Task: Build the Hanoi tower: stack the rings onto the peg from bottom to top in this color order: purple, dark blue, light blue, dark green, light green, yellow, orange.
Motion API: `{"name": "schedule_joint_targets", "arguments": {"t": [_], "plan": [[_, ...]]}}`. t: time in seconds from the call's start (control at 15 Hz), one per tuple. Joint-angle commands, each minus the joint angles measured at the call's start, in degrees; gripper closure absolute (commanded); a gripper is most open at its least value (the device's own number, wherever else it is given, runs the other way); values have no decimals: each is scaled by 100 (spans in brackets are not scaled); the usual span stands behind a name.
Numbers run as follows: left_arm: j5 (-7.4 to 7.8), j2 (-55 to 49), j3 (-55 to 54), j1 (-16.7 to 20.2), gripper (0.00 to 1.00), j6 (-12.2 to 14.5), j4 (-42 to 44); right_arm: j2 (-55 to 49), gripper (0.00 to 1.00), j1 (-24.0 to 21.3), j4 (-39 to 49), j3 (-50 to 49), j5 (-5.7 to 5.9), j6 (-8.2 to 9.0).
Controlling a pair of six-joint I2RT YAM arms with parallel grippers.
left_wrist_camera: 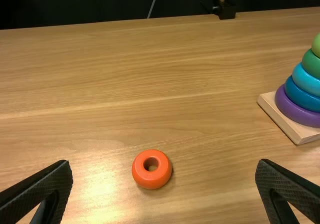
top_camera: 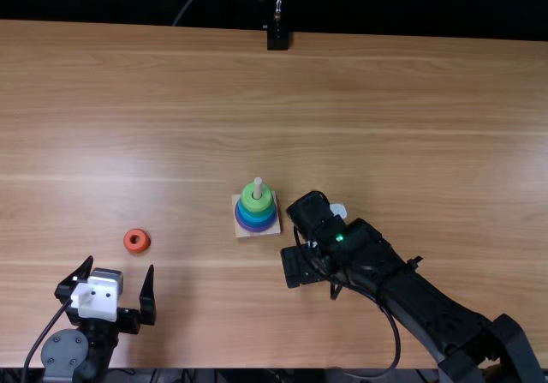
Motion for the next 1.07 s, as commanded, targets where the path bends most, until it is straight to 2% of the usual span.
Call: {"name": "schedule_joint_targets", "arguments": {"t": [0.0, 0.8, 0.87, 0.93, 1.0], "plan": [[115, -67, -631, 42, 0, 82, -380, 111, 0, 155, 1, 3, 152, 424], [115, -67, -631, 42, 0, 82, -390, 533, 0, 147, -9, -32, 173, 435], [115, -67, -631, 42, 0, 82, -390, 533, 17, 147, -9, -32, 183, 445], [115, -67, -631, 42, 0, 82, -390, 533, 52, 147, -9, -32, 183, 445], [115, -67, -631, 42, 0, 82, -390, 533, 74, 147, -9, -41, 204, 445]]}}
